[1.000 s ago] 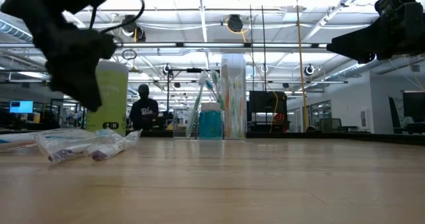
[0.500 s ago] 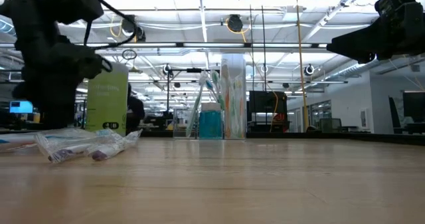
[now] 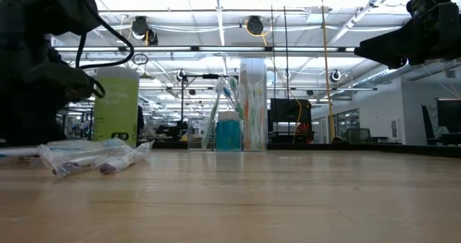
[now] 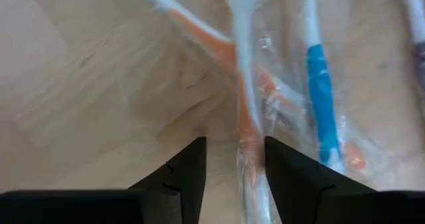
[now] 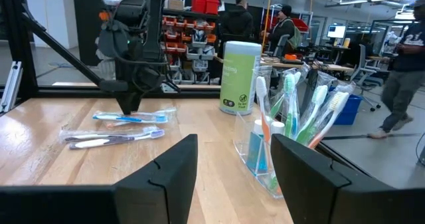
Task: Pick & Place toothbrushing station
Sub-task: Put the orange toothbrush into the transparent organizer, then put the blue toothbrush into the transparent organizer
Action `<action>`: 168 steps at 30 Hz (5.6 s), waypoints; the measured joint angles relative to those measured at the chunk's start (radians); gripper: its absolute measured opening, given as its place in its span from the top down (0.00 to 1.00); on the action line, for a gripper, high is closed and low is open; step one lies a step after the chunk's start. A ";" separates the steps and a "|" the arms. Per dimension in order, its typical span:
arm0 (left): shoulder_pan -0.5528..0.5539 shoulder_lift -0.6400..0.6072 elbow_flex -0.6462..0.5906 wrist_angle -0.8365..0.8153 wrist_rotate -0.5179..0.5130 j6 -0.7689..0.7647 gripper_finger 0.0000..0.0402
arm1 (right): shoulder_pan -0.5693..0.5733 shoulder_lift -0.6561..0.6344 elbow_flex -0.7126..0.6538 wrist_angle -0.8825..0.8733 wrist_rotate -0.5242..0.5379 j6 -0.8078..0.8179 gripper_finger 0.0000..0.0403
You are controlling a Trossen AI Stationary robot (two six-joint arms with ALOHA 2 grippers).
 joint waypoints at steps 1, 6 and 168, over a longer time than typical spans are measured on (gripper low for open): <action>0.000 0.012 0.000 -0.001 -0.001 -0.016 0.62 | 0.000 0.000 0.000 0.000 0.000 0.000 0.55; 0.000 0.072 0.007 0.005 0.003 -0.005 0.62 | 0.000 0.000 0.000 0.000 0.000 0.000 0.55; 0.636 0.475 0.073 1.767 -0.315 1.306 0.56 | 0.000 0.000 0.000 0.000 0.000 0.000 0.55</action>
